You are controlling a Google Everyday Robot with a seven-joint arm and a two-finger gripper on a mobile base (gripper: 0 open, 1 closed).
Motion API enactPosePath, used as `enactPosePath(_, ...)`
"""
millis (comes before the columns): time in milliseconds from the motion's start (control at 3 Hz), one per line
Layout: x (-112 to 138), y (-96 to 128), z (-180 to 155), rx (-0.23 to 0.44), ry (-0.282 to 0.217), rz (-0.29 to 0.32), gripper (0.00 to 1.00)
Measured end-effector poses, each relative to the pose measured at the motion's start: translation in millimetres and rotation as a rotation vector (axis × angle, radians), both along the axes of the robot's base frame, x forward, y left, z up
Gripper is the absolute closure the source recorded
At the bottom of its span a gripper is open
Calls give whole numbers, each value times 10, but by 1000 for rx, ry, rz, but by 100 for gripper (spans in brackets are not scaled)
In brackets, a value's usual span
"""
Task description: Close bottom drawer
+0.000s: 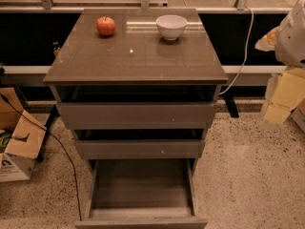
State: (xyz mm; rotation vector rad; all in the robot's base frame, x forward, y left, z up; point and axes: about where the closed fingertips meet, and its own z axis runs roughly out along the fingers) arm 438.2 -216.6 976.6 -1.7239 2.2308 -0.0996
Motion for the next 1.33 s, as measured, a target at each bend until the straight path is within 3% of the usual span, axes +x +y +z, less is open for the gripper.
enactPosePath(333, 0, 0, 0, 0, 0, 0, 0)
enactPosePath(667, 2, 6, 21, 0, -9, 0, 13)
enactPosePath(1333, -90, 103, -376, 60, -56, -5, 60)
